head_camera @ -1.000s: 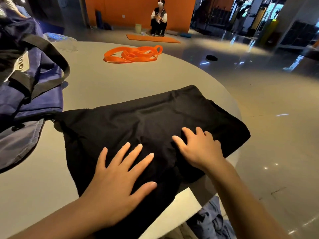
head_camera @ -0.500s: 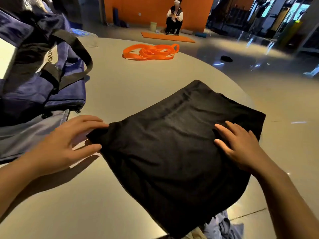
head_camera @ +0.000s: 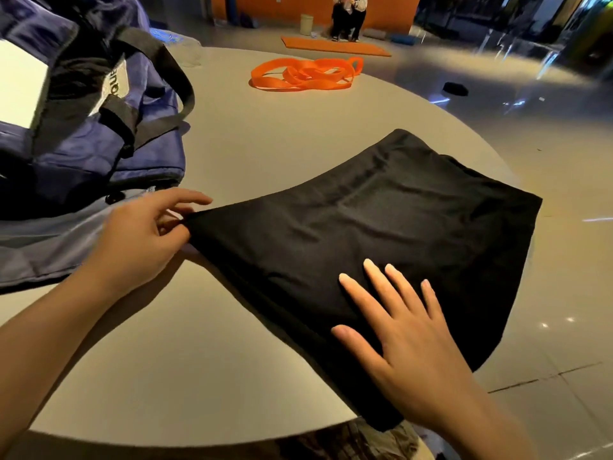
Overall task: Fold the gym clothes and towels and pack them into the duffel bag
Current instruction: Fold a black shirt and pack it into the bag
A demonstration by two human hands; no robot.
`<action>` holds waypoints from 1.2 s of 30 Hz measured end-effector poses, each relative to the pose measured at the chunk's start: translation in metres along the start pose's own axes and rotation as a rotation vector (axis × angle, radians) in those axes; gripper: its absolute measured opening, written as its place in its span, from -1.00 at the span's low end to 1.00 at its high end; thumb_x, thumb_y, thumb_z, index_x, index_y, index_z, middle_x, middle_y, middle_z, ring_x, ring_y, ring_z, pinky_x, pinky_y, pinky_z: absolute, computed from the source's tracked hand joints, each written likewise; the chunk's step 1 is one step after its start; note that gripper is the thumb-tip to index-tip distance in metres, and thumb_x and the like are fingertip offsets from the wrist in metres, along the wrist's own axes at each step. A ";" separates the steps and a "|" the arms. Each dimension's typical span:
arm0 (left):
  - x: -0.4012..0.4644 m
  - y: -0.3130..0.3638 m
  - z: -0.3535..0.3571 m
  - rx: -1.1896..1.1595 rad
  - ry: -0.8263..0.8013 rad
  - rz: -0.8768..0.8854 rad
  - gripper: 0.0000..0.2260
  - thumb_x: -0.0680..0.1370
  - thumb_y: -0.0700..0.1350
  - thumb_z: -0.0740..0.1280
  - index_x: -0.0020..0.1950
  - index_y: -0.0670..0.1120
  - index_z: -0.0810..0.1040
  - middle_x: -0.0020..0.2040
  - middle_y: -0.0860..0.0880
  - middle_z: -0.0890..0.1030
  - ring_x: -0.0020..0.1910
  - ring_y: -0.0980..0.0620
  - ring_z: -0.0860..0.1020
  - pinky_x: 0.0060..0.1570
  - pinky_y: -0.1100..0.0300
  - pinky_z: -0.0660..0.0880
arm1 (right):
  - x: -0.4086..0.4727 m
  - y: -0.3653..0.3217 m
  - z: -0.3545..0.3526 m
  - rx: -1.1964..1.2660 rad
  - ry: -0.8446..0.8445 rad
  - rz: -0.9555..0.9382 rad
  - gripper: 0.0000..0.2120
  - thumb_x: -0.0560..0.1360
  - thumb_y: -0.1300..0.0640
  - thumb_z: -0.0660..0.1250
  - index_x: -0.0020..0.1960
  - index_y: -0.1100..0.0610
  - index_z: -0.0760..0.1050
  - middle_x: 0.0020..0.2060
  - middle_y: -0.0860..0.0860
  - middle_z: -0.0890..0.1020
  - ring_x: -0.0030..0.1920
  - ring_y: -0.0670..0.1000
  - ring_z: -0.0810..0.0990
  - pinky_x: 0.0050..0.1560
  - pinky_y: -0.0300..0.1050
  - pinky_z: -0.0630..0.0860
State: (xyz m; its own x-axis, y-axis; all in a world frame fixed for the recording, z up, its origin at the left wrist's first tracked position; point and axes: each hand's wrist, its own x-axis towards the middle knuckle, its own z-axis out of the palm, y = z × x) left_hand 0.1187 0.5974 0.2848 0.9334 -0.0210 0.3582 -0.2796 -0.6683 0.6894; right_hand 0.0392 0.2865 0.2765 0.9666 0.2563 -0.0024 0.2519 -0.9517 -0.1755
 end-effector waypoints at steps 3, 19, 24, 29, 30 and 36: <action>-0.001 -0.003 -0.011 0.200 0.058 0.073 -0.52 0.43 -0.43 0.35 0.09 0.15 0.52 -0.07 0.01 0.56 -0.20 0.24 0.55 -0.20 0.49 0.47 | 0.008 -0.002 -0.007 -0.041 -0.063 0.006 -0.27 0.30 -0.45 -0.49 0.46 -0.35 -0.29 0.51 -0.21 -0.25 0.50 -0.11 -0.34 0.46 0.04 -0.36; -0.015 0.006 -0.005 0.280 -0.408 0.350 -0.53 0.47 0.38 0.14 0.26 0.20 0.52 0.24 0.30 0.48 0.24 0.35 0.41 0.23 0.19 0.42 | -0.027 -0.035 0.003 -0.050 0.317 -0.034 -0.68 0.13 0.27 0.61 -0.19 0.11 0.57 -0.29 0.02 0.55 -0.34 0.06 0.50 -0.46 -0.05 0.52; -0.009 0.007 -0.005 0.279 -0.358 0.307 -0.42 0.38 0.51 0.10 0.21 0.21 0.51 0.10 0.38 0.44 0.11 0.34 0.42 0.12 0.32 0.38 | -0.026 -0.027 -0.015 -0.137 0.290 0.031 -0.61 0.03 0.29 0.61 -0.28 0.08 0.49 -0.41 -0.01 0.47 -0.47 0.02 0.41 -0.62 -0.16 0.36; -0.005 0.009 0.002 0.238 -0.263 0.310 -0.66 0.50 -0.12 0.42 0.26 0.06 0.51 0.04 0.21 0.54 0.03 0.14 0.51 0.04 0.23 0.45 | -0.015 -0.016 -0.035 -0.040 0.234 0.124 -0.72 0.38 0.29 0.43 0.05 0.07 0.55 -0.19 0.01 0.61 -0.28 0.04 0.57 -0.33 -0.07 0.56; -0.004 0.008 0.002 0.236 -0.236 0.329 -0.64 0.48 -0.28 0.42 0.22 0.03 0.54 0.02 0.22 0.55 0.02 0.13 0.53 0.03 0.20 0.48 | -0.014 -0.014 -0.038 0.029 0.230 0.130 -0.69 0.47 0.29 0.33 0.18 0.05 0.52 -0.05 0.02 0.62 -0.13 0.05 0.59 -0.14 -0.07 0.58; -0.004 -0.002 -0.035 -0.238 -0.092 0.050 -0.65 0.51 -0.33 0.33 -0.07 0.16 0.61 -0.10 0.27 0.64 0.00 0.23 0.59 -0.03 0.39 0.50 | -0.013 -0.015 -0.071 0.480 0.129 -0.095 -0.73 0.51 0.14 0.34 0.09 -0.21 0.53 -0.08 -0.31 0.60 -0.01 -0.24 0.57 0.04 -0.22 0.55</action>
State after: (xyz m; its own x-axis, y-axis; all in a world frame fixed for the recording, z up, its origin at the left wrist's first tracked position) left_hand 0.1073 0.6248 0.3040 0.9306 -0.1240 0.3444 -0.3606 -0.4714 0.8048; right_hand 0.0257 0.2857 0.3492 0.9460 0.2865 0.1518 0.3184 -0.7324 -0.6018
